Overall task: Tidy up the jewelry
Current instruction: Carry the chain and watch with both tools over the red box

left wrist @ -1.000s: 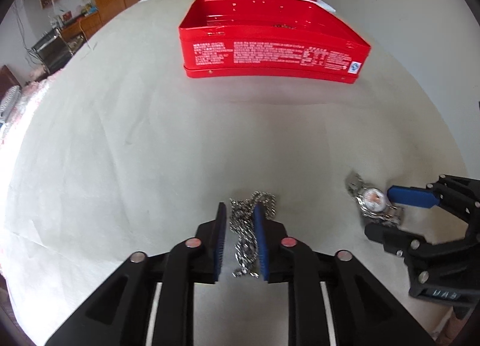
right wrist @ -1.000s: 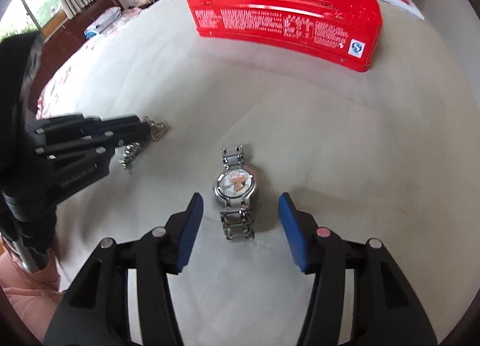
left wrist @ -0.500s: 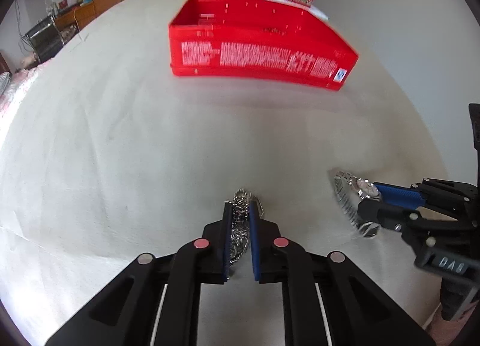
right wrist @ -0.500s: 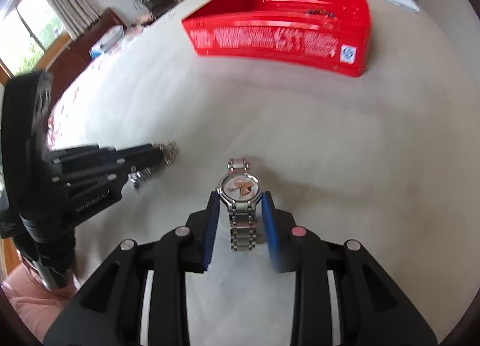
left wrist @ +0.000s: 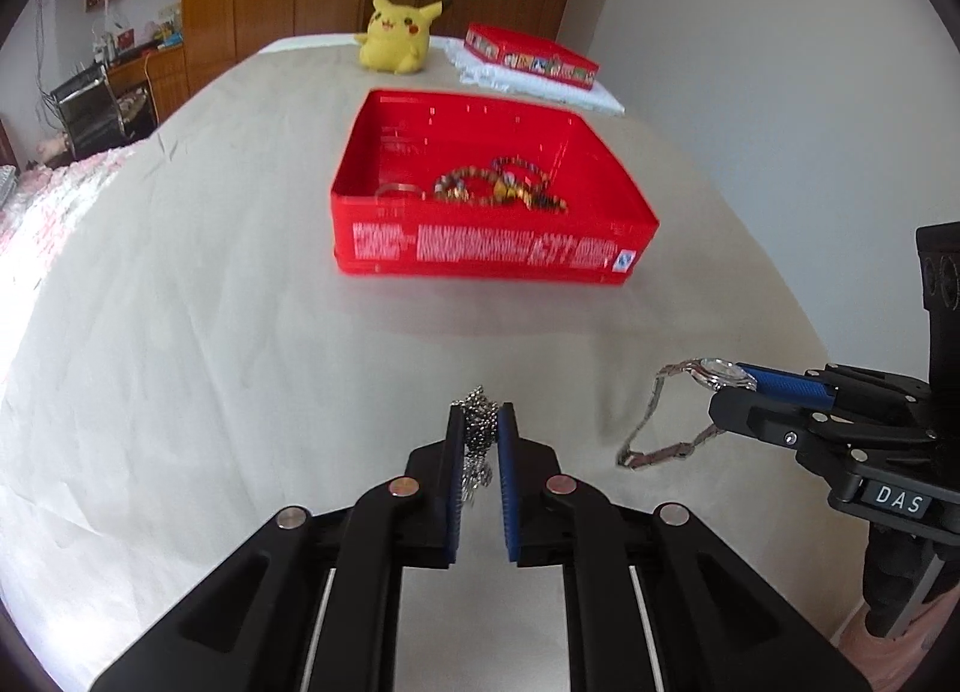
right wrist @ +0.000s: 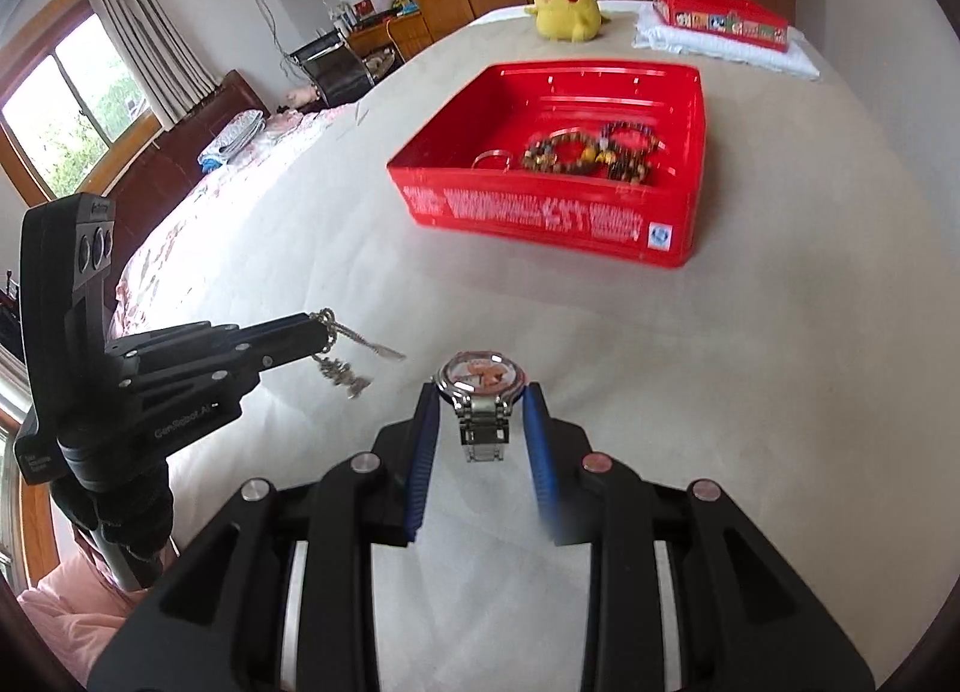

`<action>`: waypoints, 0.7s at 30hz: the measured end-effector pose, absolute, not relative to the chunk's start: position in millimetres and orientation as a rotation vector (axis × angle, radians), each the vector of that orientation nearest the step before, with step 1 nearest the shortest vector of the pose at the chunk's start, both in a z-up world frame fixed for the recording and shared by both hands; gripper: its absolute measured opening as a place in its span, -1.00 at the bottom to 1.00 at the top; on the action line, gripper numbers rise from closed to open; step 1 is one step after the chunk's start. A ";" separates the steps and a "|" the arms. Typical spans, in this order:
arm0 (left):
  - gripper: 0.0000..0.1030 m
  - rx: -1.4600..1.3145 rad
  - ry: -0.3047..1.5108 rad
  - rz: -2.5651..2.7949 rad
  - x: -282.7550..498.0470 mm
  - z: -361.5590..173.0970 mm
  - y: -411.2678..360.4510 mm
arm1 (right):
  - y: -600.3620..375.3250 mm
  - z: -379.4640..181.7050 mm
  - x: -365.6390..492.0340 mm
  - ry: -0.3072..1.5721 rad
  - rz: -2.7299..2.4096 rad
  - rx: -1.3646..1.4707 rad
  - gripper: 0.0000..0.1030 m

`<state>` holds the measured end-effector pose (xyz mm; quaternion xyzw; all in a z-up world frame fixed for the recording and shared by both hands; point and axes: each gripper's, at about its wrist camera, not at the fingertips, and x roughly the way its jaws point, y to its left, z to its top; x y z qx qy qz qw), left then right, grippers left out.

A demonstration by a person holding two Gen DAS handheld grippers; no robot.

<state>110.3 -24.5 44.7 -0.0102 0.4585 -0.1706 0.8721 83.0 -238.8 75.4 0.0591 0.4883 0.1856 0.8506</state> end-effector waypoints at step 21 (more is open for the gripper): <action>-0.80 -0.037 0.847 -0.322 231.9 112.4 -48.5 | -268.1 134.8 206.2 0.915 0.277 0.142 -0.48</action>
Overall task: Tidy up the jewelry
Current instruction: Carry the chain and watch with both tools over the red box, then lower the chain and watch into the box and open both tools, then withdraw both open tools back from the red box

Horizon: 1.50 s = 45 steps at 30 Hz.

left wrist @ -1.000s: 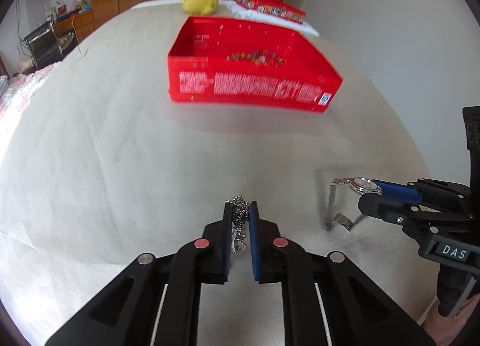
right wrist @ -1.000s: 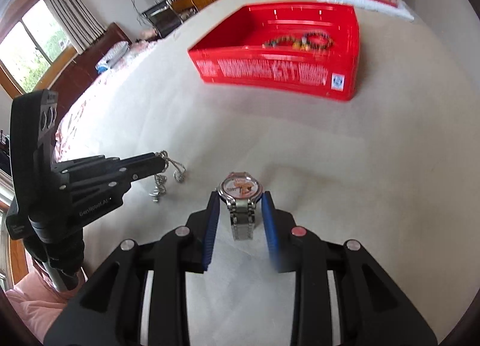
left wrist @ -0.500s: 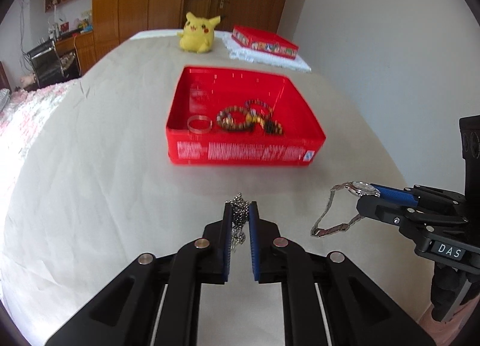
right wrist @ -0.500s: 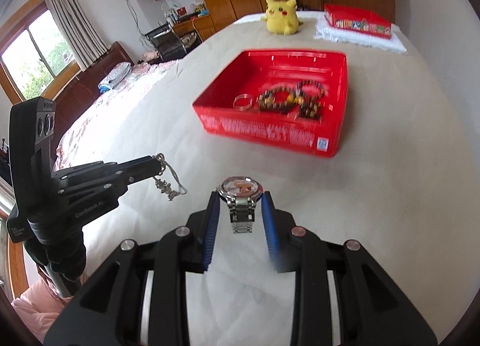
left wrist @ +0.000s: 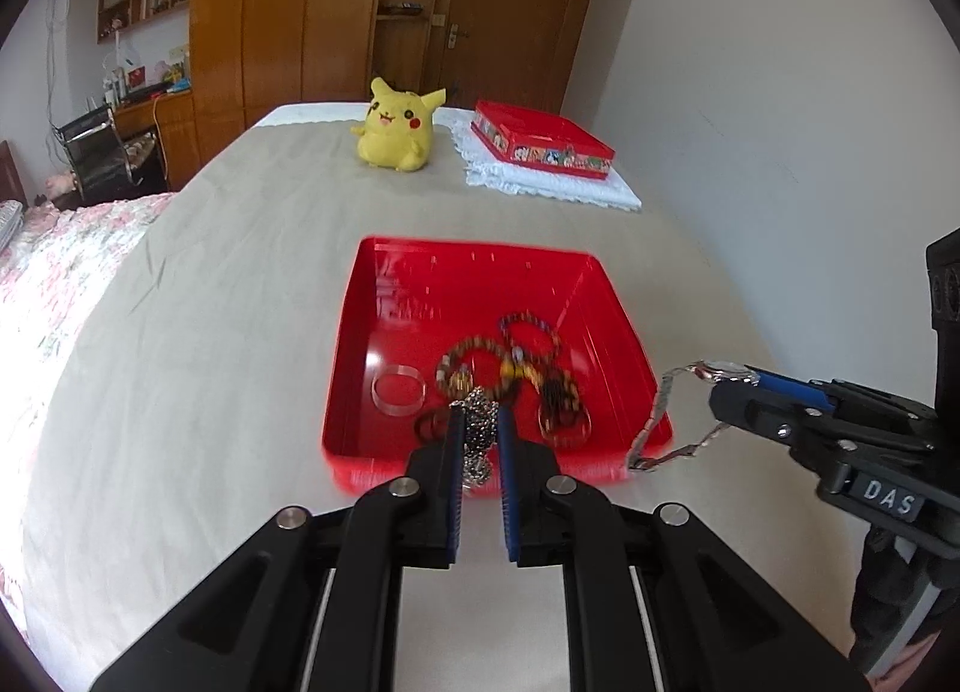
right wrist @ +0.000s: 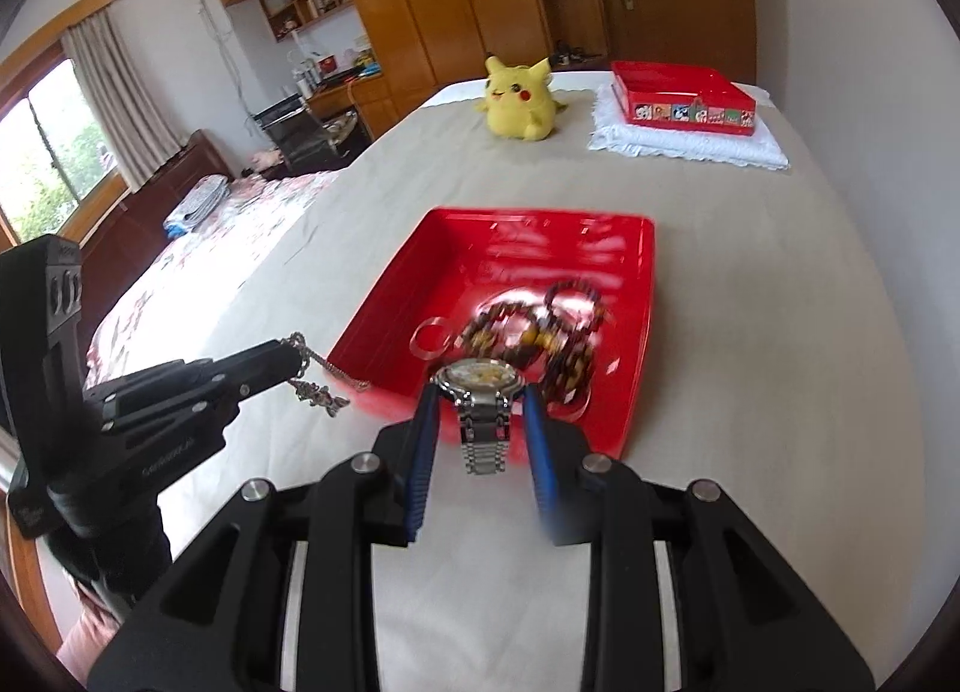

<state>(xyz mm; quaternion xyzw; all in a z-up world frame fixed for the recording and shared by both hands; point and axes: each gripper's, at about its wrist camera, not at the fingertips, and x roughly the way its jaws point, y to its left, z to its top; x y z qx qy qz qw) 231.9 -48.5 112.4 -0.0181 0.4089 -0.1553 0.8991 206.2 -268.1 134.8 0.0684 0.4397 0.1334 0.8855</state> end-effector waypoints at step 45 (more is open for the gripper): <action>0.31 0.008 0.910 -0.183 326.6 50.1 -48.5 | -278.2 75.3 302.3 0.905 0.131 0.071 0.60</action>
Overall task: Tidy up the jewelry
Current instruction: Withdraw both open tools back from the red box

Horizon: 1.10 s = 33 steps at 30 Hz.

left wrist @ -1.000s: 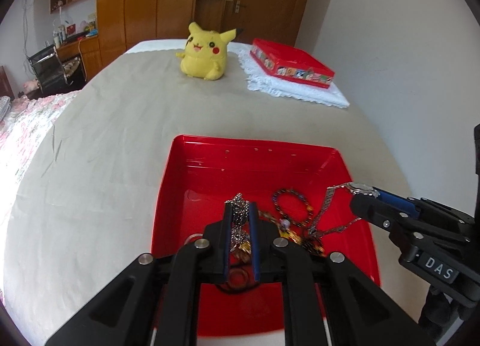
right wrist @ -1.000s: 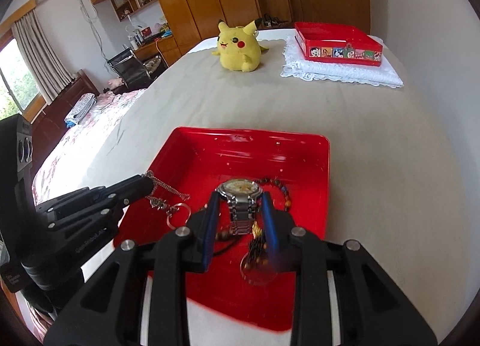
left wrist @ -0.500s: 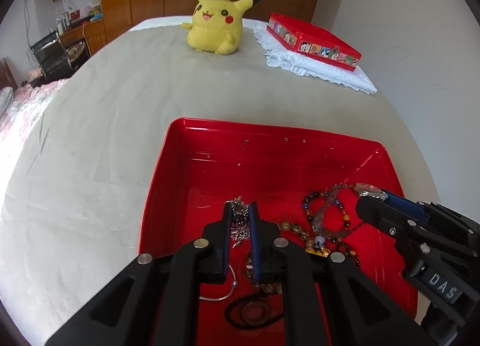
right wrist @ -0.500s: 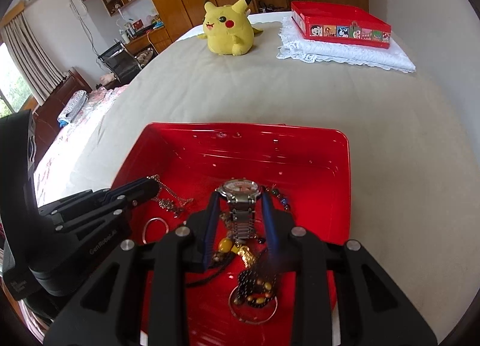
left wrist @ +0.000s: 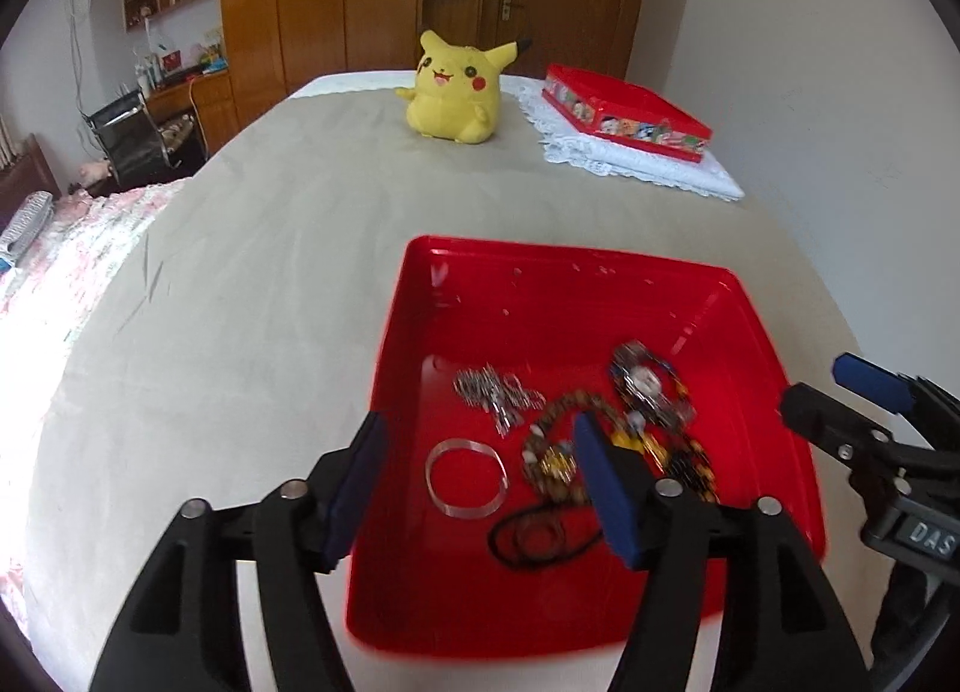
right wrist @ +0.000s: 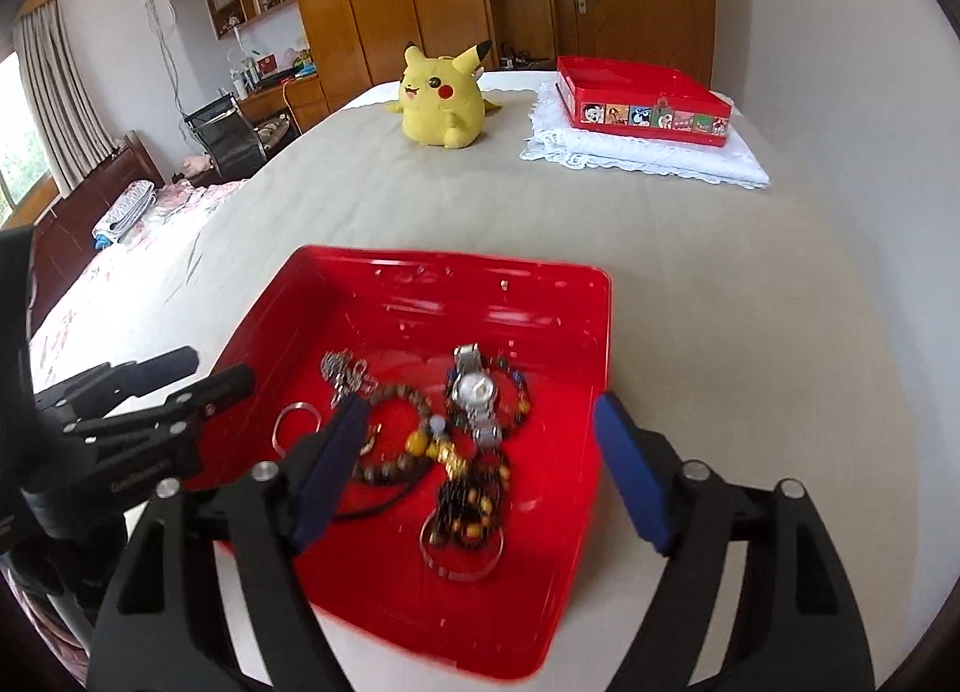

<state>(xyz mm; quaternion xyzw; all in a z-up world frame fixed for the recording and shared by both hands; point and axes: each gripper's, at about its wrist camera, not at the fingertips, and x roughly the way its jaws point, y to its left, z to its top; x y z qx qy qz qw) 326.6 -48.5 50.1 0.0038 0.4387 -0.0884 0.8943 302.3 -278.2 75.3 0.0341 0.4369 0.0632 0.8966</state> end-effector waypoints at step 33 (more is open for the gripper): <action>0.92 0.031 1.056 -0.119 235.5 39.7 -14.5 | -259.6 33.6 219.2 1.240 0.101 0.124 0.88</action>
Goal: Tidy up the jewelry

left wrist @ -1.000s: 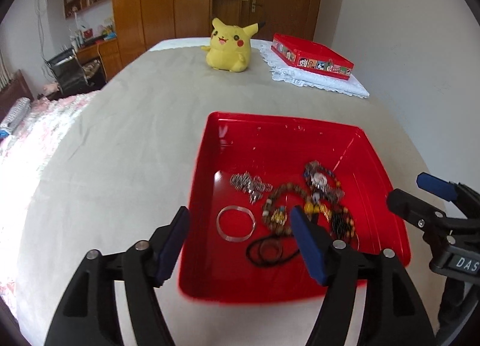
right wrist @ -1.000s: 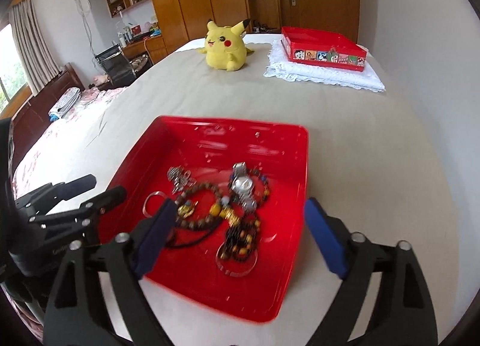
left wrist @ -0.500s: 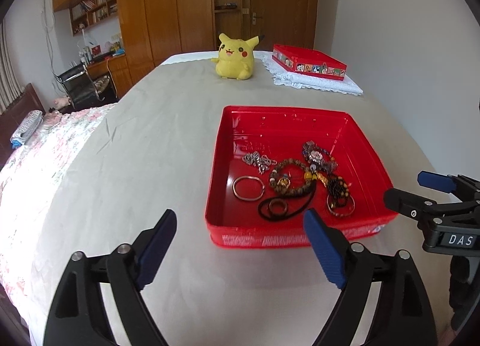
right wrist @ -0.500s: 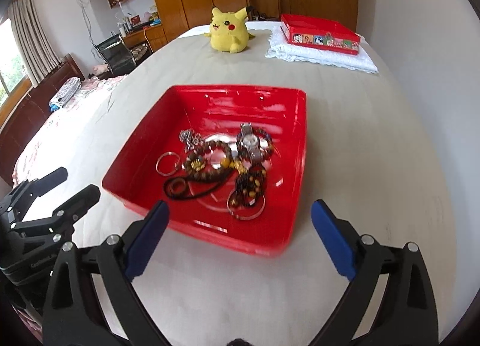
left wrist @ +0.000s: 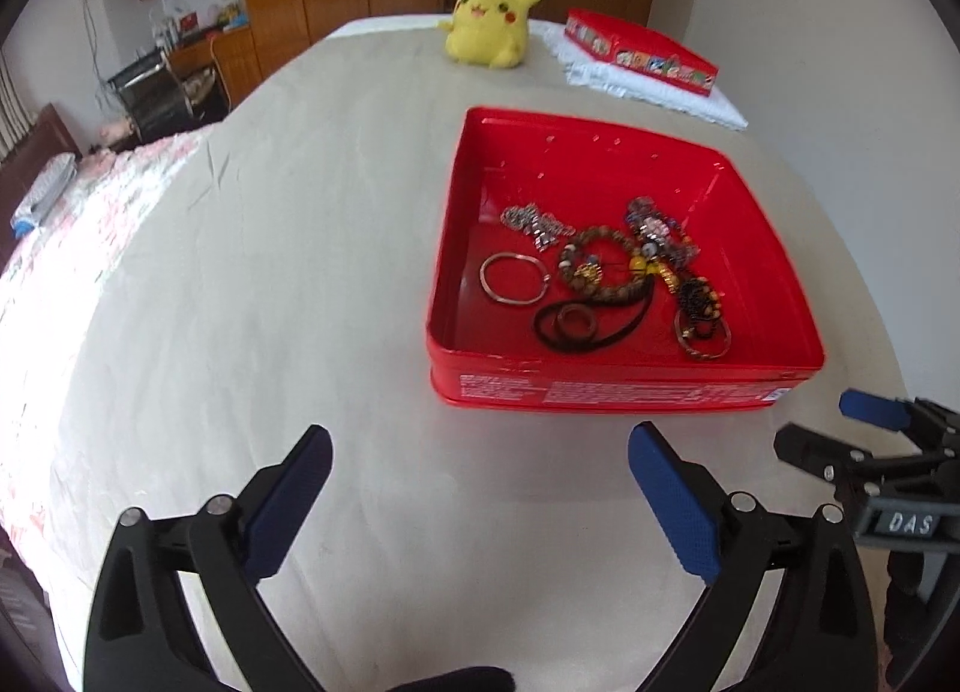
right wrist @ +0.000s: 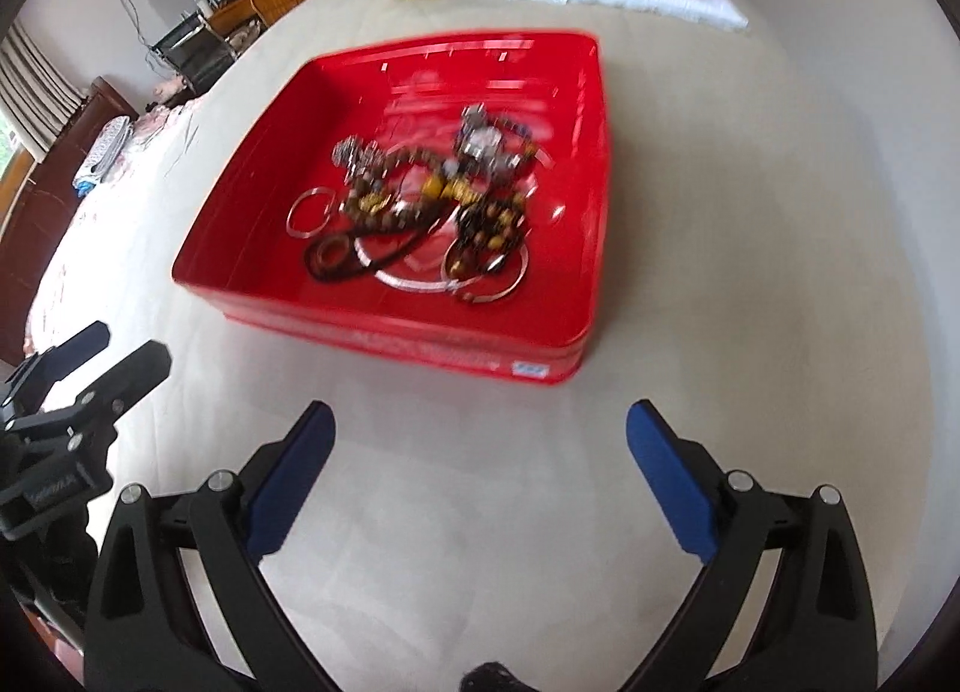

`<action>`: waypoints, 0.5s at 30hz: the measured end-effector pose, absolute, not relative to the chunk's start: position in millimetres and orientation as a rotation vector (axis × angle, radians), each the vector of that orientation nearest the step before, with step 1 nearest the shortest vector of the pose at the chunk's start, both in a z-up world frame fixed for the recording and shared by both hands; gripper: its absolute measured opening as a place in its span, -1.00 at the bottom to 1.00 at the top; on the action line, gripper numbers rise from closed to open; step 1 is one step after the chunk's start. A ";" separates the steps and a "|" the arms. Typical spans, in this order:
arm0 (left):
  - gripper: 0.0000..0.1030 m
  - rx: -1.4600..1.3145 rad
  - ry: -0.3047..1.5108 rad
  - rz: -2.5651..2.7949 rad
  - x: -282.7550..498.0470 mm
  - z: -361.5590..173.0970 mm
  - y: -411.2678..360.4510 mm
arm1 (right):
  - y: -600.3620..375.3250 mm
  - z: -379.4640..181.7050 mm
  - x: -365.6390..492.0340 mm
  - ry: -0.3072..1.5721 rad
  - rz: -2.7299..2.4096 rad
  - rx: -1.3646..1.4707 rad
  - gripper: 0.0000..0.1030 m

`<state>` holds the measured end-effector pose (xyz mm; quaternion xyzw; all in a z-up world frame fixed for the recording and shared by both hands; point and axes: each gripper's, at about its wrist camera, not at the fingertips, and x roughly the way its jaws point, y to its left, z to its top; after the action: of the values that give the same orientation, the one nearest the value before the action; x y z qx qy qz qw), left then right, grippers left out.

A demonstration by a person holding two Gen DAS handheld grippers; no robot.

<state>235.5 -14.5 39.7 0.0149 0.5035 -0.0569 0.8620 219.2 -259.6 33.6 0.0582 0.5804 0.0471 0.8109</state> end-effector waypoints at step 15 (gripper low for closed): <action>0.92 0.007 1.118 -0.130 266.5 17.9 -16.8 | -261.1 13.6 236.9 1.294 0.066 0.143 0.88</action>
<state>266.5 -16.8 17.9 0.0032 0.5301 -0.0618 0.8457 236.9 -261.1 13.6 0.0666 0.6021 0.0308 0.7950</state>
